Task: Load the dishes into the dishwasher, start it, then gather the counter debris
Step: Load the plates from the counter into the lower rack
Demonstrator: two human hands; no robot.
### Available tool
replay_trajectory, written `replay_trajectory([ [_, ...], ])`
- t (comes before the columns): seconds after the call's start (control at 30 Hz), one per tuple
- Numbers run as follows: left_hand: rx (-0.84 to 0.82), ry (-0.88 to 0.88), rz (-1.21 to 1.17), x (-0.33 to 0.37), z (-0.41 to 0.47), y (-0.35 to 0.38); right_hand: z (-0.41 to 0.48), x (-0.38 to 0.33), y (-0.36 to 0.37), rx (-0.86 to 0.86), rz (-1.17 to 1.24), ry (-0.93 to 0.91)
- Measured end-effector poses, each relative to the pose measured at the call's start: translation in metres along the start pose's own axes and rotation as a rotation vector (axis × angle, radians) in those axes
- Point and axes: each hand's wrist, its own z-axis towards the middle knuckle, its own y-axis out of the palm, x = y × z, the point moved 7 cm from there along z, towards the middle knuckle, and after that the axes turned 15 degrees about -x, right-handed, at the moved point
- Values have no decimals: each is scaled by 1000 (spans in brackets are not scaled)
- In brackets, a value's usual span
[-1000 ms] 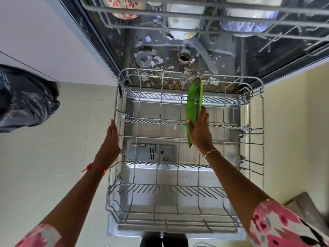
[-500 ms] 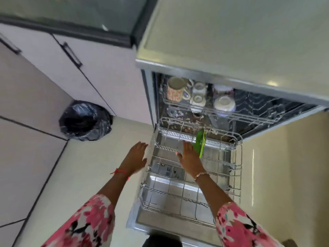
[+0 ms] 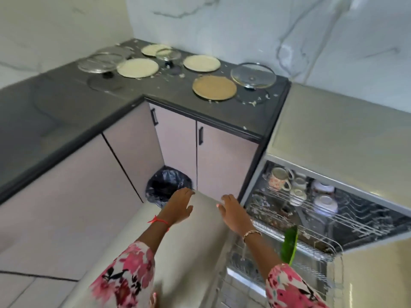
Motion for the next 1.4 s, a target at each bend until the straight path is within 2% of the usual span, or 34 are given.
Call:
replay_trajectory([
  [0.17,0,36,42,-75,4,-71,55,-66,-25,80,30,65],
  [0.37,111,52,-4,-141,33,-159,107,-125,-100,291,177,69],
  [0.53,171,86,-36,-163,85,-212,155,-120,-172,511,379,128],
  [0.73,218,130,-65,-175,173,-264,226,-87,-244,643,526,219],
  [1.03,241,50,-277,-164,350,-365,348,-12,-334,584,638,481],
  [1.23,231,-87,-410,-167,446,-410,393,27,-352,486,591,669],
  [1.4,167,-223,-881,-182,511,-423,408,50,-358,491,618,754],
])
